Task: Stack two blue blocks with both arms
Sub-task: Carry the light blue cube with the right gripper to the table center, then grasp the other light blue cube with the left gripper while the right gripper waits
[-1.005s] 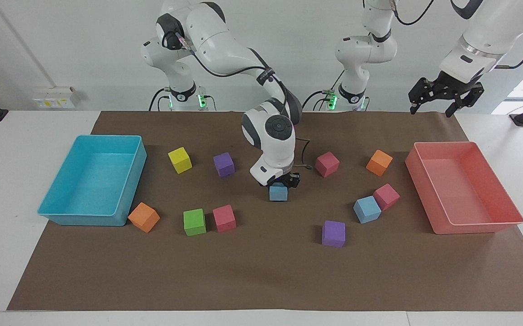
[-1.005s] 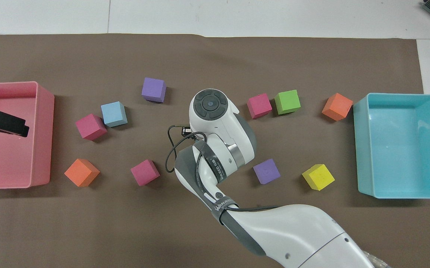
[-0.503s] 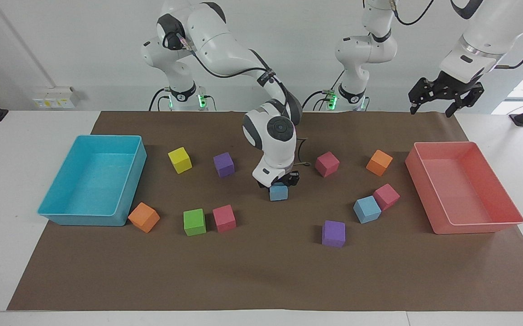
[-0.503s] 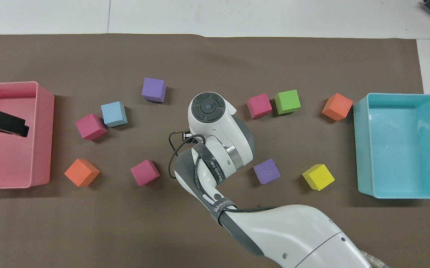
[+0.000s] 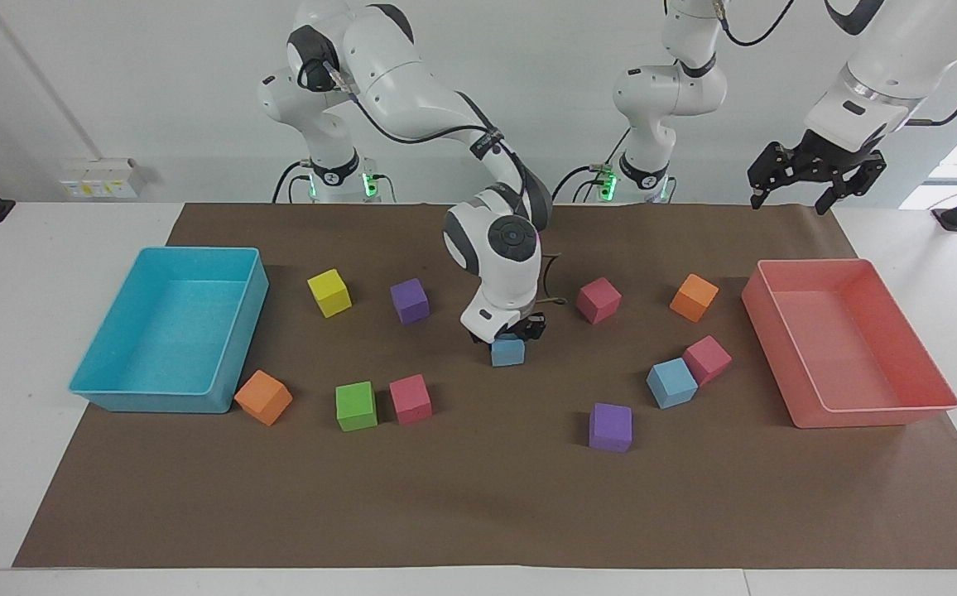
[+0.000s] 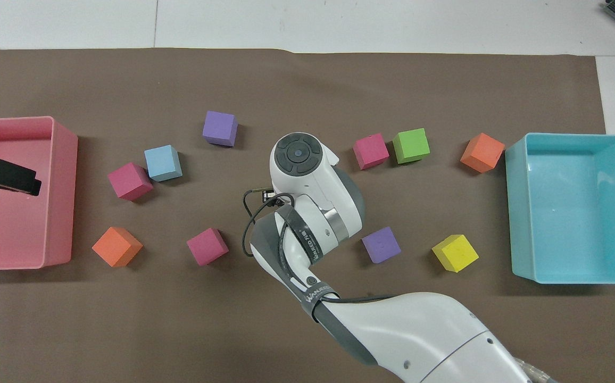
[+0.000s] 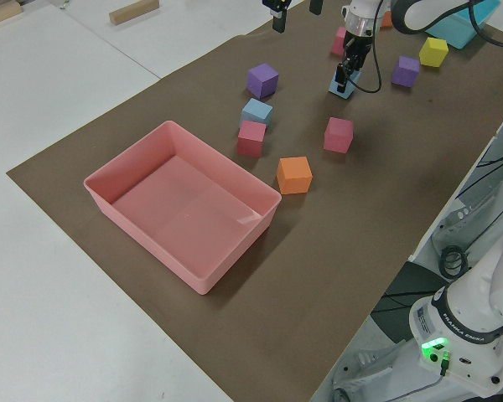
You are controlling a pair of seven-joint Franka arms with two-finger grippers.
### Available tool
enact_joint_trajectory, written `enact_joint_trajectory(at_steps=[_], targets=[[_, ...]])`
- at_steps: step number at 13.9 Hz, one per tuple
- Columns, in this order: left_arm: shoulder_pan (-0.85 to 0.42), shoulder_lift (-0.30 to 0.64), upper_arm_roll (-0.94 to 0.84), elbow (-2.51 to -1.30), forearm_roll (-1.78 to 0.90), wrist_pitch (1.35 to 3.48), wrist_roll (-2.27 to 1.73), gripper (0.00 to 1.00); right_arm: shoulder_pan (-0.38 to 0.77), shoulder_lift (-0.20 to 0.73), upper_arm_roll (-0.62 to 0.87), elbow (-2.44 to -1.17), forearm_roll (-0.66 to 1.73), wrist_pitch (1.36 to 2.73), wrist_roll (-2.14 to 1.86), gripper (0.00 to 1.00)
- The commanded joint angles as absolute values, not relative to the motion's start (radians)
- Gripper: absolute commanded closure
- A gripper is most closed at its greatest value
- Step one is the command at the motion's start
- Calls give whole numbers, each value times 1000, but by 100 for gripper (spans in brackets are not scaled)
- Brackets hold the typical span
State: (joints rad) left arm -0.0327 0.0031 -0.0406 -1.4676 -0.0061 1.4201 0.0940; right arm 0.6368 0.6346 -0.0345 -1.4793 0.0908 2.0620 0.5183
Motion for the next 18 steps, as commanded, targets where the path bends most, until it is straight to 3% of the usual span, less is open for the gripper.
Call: enact_joint_trajectory(at_steps=[1, 4, 8, 12, 15, 18], targets=[[-12, -9, -51, -1474, -9, 1422, 107, 0, 638, 615, -35, -1508, 78, 2068, 509, 0], [-14, -11, -51, -1477, -11, 1420, 109, 0, 641, 585, -35, -1517, 74, 2062, 511, 0], [-14, -11, -51, -1477, -11, 1422, 107, 0, 624, 476, -49, -1546, 78, 2057, 525, 0], [-14, -11, -51, -1480, -9, 1450, 97, 0, 531, 330, -45, -1621, 104, 2031, 525, 0], [-29, -5, -54, -1491, -9, 1477, 97, 0, 454, 247, -44, -1673, 265, 1968, 416, 0], [-38, 0, -60, -1557, -6, 1557, 80, 0, 388, 229, -48, -1738, 477, 2012, 238, 0]])
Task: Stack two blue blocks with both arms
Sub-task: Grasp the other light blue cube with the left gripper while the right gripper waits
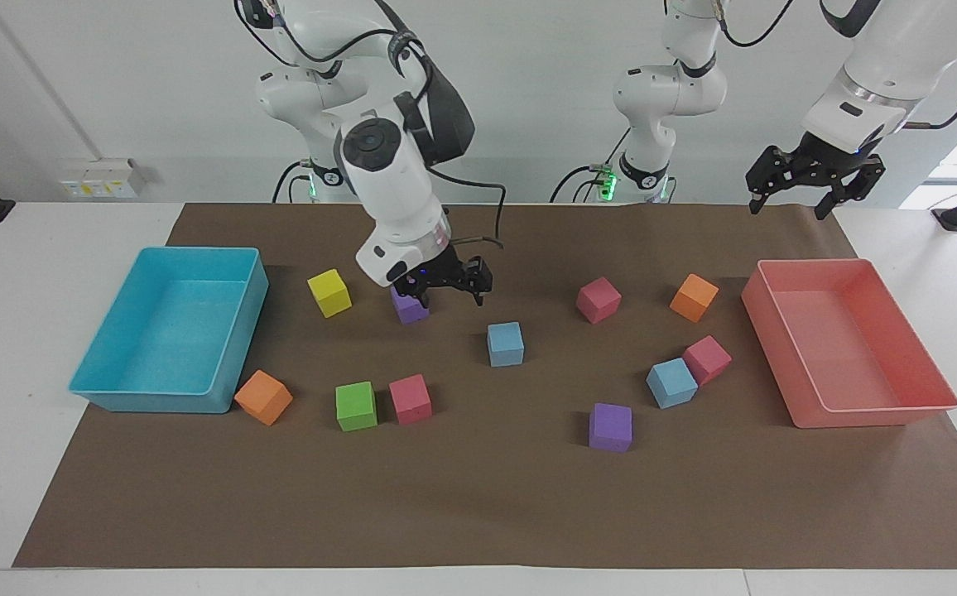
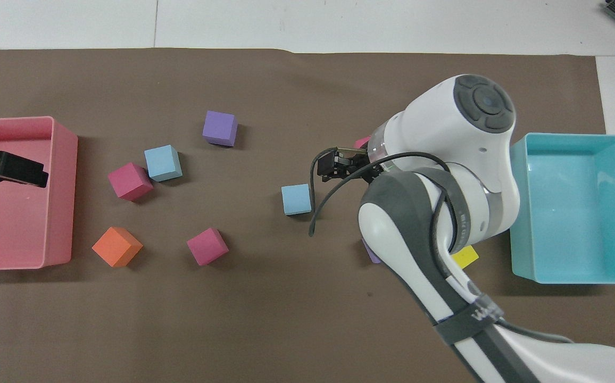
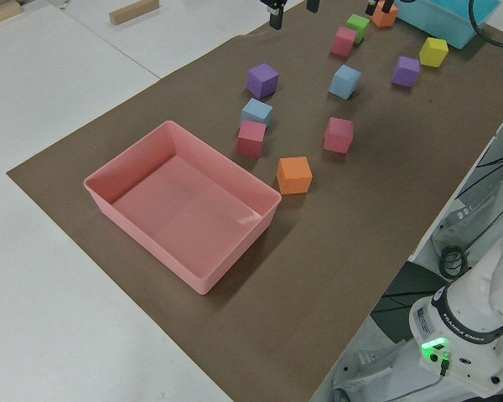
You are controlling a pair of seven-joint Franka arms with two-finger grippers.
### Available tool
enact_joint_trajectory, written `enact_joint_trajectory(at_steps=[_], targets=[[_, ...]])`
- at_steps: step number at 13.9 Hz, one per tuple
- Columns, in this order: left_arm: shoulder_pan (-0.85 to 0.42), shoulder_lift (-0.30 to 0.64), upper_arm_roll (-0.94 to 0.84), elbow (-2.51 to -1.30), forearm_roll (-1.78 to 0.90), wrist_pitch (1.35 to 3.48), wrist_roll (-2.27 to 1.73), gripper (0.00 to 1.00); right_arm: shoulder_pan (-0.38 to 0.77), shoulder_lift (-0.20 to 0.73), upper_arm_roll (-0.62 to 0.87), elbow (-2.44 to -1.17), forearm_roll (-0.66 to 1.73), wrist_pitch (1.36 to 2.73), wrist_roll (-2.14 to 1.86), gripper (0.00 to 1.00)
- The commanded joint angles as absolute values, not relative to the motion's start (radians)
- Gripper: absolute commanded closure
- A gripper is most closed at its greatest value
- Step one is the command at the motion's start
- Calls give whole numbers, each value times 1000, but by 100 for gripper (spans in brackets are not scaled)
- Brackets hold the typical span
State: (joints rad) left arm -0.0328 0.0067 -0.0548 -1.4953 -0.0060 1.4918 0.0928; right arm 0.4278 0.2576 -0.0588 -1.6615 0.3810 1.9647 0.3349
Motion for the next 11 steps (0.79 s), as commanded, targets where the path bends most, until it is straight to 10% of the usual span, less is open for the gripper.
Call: enact_joint_trajectory(at_steps=[1, 6, 11], targets=[[-50, 0, -60, -1587, -6, 1593, 68, 0, 349, 230, -45, -1750, 529, 2029, 183, 0], [-80, 6, -63, -1738, 34, 1774, -26, 0, 305, 248, -48, -1880, 834, 2089, -213, 0], [-110, 107, -63, -1778, 34, 1943, -198, 0, 330, 351, -43, -1891, 977, 2178, -356, 54]])
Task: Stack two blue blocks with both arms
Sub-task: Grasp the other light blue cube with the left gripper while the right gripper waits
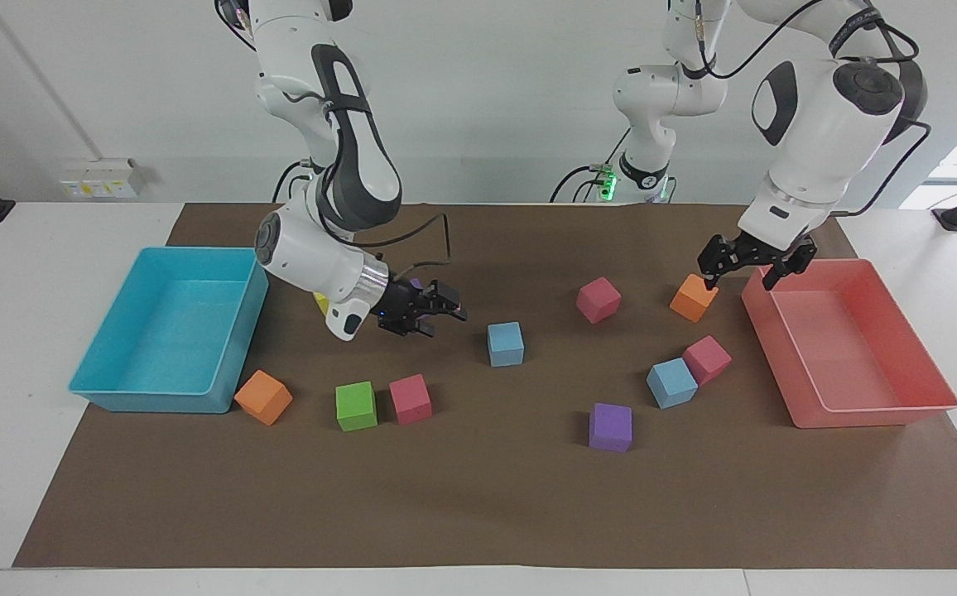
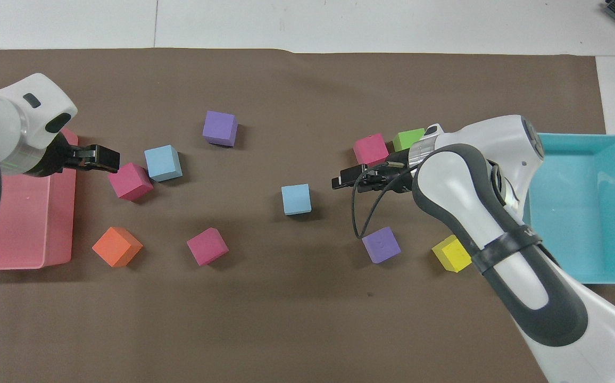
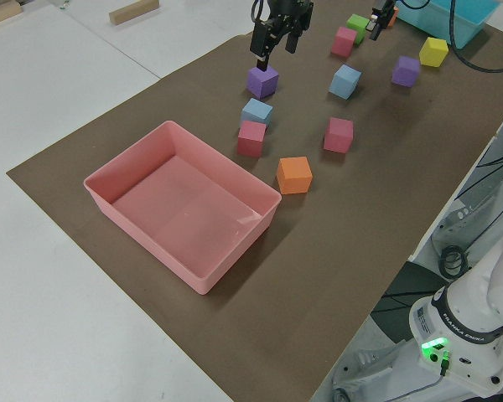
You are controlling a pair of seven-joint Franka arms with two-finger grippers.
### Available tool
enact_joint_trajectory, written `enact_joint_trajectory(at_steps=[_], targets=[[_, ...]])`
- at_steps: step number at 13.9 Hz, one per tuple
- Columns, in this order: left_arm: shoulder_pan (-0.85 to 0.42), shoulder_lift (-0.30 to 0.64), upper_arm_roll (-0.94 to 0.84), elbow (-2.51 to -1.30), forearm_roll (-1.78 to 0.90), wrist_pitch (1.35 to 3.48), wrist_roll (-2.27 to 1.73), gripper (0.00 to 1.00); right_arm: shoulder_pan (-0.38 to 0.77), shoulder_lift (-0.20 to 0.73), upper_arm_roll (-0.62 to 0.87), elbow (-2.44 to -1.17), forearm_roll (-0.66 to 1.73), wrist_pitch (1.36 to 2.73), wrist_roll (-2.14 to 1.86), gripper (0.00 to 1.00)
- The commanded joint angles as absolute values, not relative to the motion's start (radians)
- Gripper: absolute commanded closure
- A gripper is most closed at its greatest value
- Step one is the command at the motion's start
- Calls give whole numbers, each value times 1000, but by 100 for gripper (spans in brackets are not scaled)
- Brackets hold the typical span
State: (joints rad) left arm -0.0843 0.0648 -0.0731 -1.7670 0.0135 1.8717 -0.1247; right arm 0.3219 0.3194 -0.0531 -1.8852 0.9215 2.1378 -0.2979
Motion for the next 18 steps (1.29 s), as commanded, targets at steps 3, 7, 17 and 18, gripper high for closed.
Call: enact_joint_trajectory(at_steps=[3, 7, 17, 18], targets=[[-126, 211, -63, -1778, 34, 2037, -303, 0, 345, 390, -43, -1893, 1020, 2215, -396, 96], [-132, 276, -63, -1778, 40, 2104, -331, 0, 345, 420, -43, -1913, 1098, 2209, -574, 100], [-166, 357, -63, -1779, 94, 2201, -396, 0, 350, 428, -44, -1960, 1284, 2238, -693, 100], [-163, 357, -63, -1781, 94, 2203, -394, 0, 350, 428, -44, -1960, 1284, 2238, -693, 100]])
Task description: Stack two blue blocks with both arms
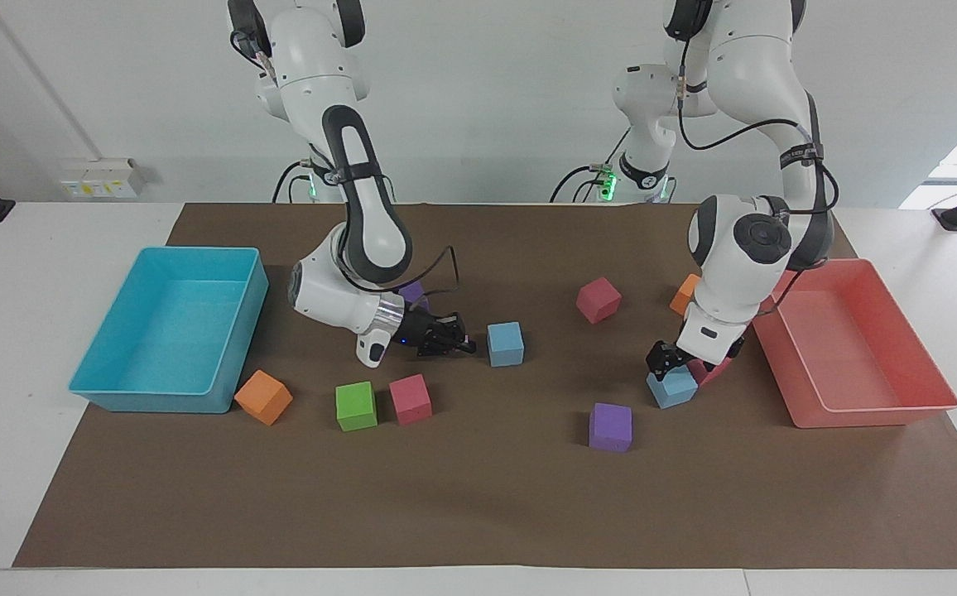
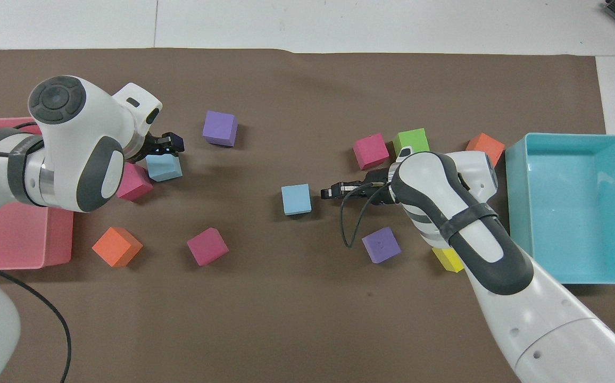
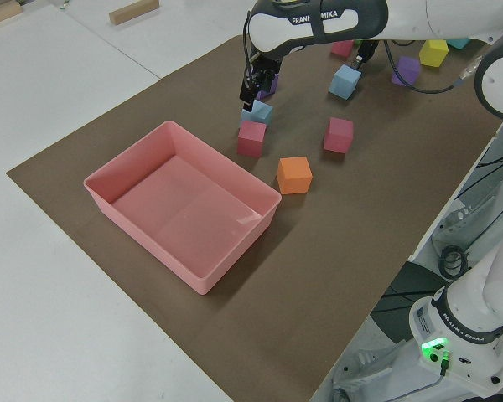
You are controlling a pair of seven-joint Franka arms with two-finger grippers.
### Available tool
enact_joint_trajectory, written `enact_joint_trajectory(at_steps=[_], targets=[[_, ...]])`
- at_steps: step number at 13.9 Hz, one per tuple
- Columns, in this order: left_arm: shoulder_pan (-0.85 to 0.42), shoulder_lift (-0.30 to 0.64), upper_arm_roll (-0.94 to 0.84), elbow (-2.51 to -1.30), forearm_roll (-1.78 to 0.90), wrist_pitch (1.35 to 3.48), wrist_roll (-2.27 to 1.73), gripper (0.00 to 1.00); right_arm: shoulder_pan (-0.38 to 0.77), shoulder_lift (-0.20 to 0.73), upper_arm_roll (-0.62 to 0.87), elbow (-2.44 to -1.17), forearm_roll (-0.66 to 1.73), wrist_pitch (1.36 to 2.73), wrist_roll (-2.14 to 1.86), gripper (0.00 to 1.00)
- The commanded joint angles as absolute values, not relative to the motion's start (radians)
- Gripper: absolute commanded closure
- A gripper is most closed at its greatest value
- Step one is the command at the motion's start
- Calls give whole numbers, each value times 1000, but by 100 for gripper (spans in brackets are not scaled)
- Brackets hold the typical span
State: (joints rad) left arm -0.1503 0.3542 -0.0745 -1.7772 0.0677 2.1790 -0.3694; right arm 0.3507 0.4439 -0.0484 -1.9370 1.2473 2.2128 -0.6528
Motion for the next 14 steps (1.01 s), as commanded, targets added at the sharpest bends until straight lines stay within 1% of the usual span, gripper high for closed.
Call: enact_joint_trajectory(at_steps=[1, 3, 5, 9, 12, 14], targets=[[-158, 356, -64, -1786, 94, 2203, -394, 0, 350, 428, -44, -1962, 1284, 2238, -693, 100], [-164, 359, -64, -1796, 94, 2212, -396, 0, 350, 426, -44, -1967, 1284, 2238, -698, 100], [-170, 391, -63, -1796, 94, 2214, -397, 0, 350, 426, -44, -1967, 1284, 2238, -699, 100], [-172, 380, -64, -1835, 94, 2235, -391, 0, 350, 425, -44, -1970, 1284, 2238, -699, 100], [-198, 410, -63, -1844, 94, 2253, -397, 0, 350, 425, -44, -1970, 1284, 2238, -699, 100], [-198, 410, -63, -1845, 94, 2250, -397, 0, 350, 425, -44, -1970, 1284, 2238, -699, 100]])
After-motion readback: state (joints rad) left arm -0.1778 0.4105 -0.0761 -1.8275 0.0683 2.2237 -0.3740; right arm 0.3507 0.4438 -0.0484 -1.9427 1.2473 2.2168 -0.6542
